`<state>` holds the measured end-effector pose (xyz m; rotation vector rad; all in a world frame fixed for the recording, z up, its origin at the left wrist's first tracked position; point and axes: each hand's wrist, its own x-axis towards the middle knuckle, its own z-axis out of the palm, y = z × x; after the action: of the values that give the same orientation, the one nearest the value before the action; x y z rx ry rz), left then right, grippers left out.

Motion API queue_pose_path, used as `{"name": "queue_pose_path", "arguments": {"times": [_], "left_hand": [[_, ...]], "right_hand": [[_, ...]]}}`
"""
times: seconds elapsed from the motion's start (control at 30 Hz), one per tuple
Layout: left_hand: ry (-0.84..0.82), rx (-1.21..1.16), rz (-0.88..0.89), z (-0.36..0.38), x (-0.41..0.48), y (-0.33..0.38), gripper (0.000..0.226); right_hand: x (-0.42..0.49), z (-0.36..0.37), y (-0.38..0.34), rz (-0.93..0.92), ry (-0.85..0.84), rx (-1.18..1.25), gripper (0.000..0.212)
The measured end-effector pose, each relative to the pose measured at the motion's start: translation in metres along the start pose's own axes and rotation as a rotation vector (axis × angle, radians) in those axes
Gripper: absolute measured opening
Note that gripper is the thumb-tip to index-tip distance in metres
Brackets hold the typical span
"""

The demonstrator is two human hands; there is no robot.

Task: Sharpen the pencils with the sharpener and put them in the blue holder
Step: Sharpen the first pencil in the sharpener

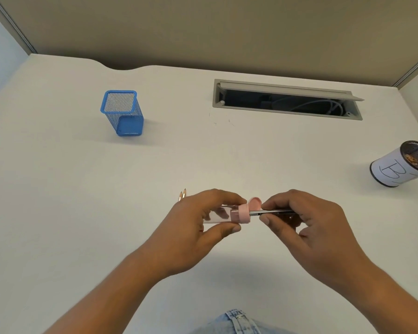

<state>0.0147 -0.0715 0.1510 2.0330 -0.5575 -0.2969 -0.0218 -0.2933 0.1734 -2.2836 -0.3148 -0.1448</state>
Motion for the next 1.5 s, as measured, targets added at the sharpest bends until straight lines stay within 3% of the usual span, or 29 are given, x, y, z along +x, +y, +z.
{"name": "queue_pose_path", "arguments": {"times": [0.17, 0.3, 0.43, 0.5, 0.67, 0.8, 1.0, 1.07, 1.2, 1.27, 1.37, 1.5], "left_hand": [[0.001, 0.012, -0.016, -0.001, -0.001, 0.002, 0.027], [0.037, 0.02, -0.006, -0.004, 0.0, 0.003, 0.026], [0.056, 0.1, 0.035, -0.008, 0.004, 0.002, 0.028], [0.045, 0.127, 0.033, -0.008, 0.004, 0.001, 0.028], [0.057, 0.021, -0.029, -0.008, 0.005, -0.001, 0.027], [0.063, -0.047, -0.05, -0.007, 0.005, 0.0, 0.028], [0.076, -0.086, -0.024, -0.008, 0.006, 0.004, 0.03], [0.083, -0.062, 0.012, -0.008, 0.007, 0.004, 0.027], [0.081, 0.051, 0.066, -0.008, 0.008, 0.001, 0.027], [0.075, 0.063, 0.053, -0.008, 0.008, 0.0, 0.026], [0.071, -0.001, 0.007, -0.008, 0.008, 0.001, 0.025], [0.089, -0.087, -0.052, -0.007, 0.007, 0.004, 0.029]], "right_hand": [[0.004, 0.003, 0.005, -0.137, -0.014, -0.236, 0.025], [0.007, 0.005, 0.002, -0.144, -0.03, -0.248, 0.032], [0.013, 0.009, 0.002, 0.32, -0.175, 0.192, 0.04], [0.015, 0.008, 0.005, 0.432, -0.252, 0.271, 0.038], [0.017, 0.001, 0.004, 0.11, -0.172, 0.05, 0.005], [0.02, -0.003, 0.007, -0.197, -0.081, -0.247, 0.014], [0.022, 0.0, 0.005, -0.304, -0.072, -0.288, 0.026], [0.021, 0.001, 0.001, -0.197, -0.107, -0.183, 0.025], [0.022, 0.005, 0.005, 0.342, -0.236, 0.237, 0.03], [0.021, 0.004, 0.005, 0.388, -0.279, 0.242, 0.028], [0.019, 0.002, 0.002, 0.163, -0.213, 0.086, 0.011], [0.024, -0.002, 0.003, -0.193, -0.118, -0.275, 0.022]]}}
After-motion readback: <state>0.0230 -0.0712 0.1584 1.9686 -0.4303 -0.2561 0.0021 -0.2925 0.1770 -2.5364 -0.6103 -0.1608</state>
